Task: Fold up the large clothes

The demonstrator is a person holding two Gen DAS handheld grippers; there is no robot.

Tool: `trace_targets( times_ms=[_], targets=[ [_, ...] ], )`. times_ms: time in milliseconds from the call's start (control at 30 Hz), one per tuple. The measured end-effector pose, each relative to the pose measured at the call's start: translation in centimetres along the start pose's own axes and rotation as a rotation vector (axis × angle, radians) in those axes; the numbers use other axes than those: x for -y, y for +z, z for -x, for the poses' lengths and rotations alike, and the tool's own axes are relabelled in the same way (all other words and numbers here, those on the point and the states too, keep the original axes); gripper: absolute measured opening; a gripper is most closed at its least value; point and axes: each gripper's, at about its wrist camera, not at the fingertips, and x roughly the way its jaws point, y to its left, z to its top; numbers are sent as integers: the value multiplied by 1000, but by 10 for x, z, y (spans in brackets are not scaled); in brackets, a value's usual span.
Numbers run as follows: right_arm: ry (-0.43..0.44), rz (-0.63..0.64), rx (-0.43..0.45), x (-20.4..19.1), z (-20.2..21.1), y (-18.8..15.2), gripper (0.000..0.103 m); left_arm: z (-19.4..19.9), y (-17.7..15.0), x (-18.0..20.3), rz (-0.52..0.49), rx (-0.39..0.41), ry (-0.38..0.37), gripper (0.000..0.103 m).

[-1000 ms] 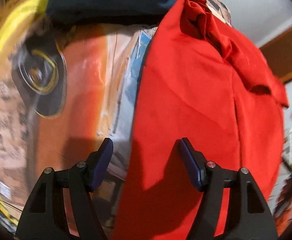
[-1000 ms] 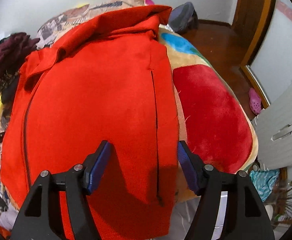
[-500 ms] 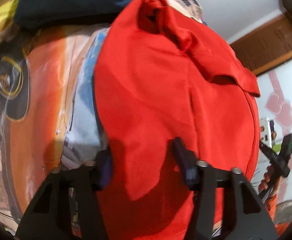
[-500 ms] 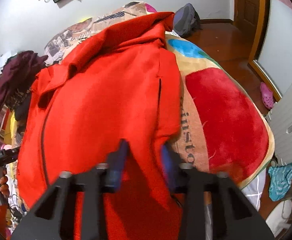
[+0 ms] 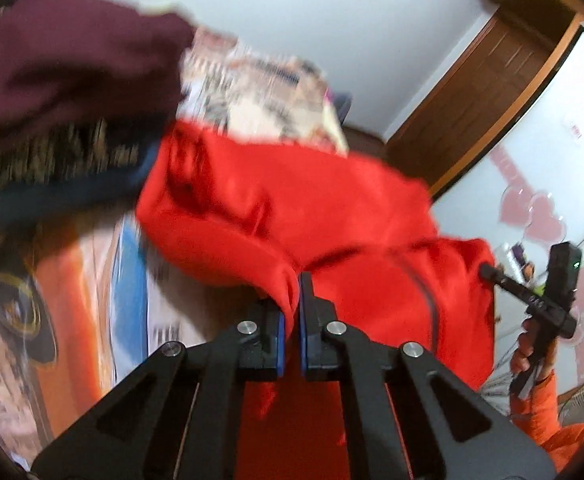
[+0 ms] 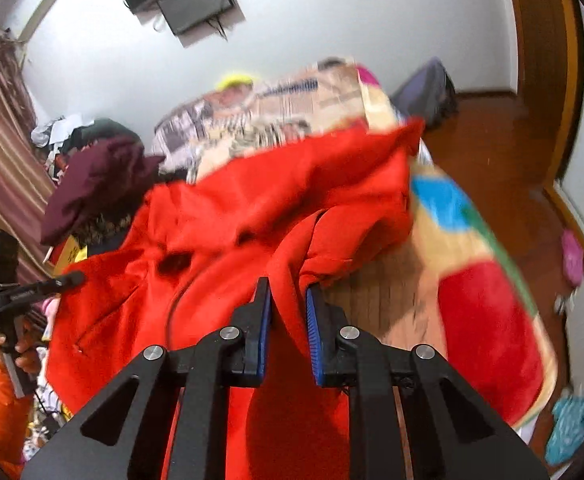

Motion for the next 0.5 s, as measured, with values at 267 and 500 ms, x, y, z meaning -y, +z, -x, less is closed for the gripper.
trace_targets(
  times_ms=[267, 500],
  targets=[
    [-82, 6, 107, 15, -13, 51, 15, -15, 50, -5, -21, 159, 172, 4],
    [-165, -27, -16, 48, -82, 54, 15, -78, 40, -55, -4, 44, 330, 5]
  ],
)
